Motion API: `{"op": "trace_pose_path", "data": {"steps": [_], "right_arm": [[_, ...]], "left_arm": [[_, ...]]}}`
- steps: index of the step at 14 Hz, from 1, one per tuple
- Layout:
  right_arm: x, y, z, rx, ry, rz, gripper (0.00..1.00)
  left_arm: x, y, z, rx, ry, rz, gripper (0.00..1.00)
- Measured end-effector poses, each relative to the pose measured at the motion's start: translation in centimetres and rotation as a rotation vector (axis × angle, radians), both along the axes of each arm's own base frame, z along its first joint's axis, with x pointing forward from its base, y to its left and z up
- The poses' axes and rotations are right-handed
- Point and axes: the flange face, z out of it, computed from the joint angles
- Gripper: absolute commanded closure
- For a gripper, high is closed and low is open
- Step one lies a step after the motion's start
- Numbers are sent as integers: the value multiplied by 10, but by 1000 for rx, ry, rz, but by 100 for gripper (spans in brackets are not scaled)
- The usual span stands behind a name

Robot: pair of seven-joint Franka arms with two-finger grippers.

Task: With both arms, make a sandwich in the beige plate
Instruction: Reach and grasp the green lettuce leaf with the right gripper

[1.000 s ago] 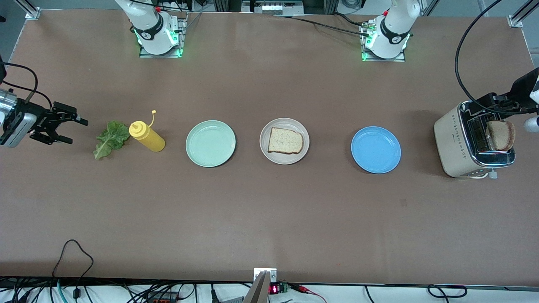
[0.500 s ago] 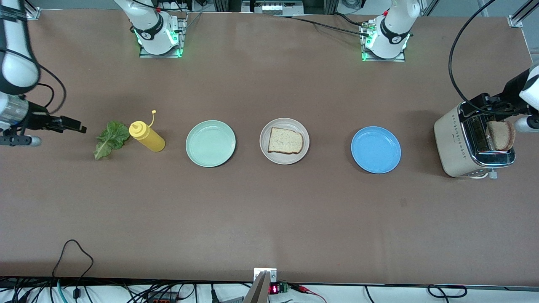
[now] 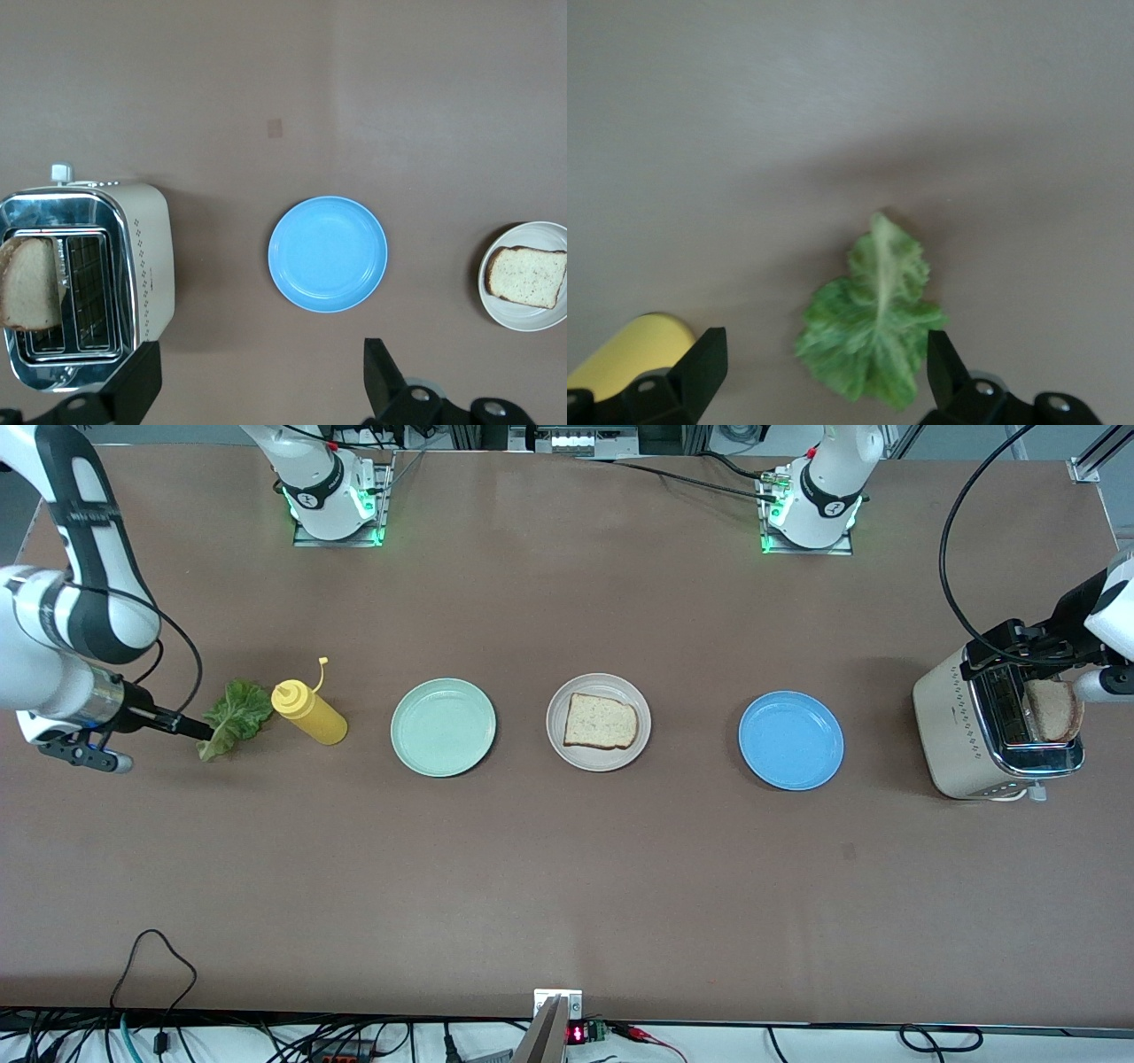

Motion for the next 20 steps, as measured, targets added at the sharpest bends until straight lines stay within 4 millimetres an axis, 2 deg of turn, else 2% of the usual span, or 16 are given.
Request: {"op": "trace_pose_path", "data": {"steps": [2,10,14,18,19,20], "right_arm": [[-2,-5,-19,-16,27,-6,0],[-7,-25,-74,-12,48,-38,0],[-8,-28,-88,-9,55,-40,13],[-9,-26,-95,-6,65,-35,45],[-9,-26,-94,-11,63,-27,57],[-8,-25,-94,-19,62,-15,75]], "left_arm": [[-1,1,0,0,5,1,0],[-1,0,1,0,5,1,0],[-1,1,1,0,5,2,0],[-3,0,4,1,0,1,0],[-3,0,5,1,-2,0,0],[-3,0,5,1,-4,0,0]]}}
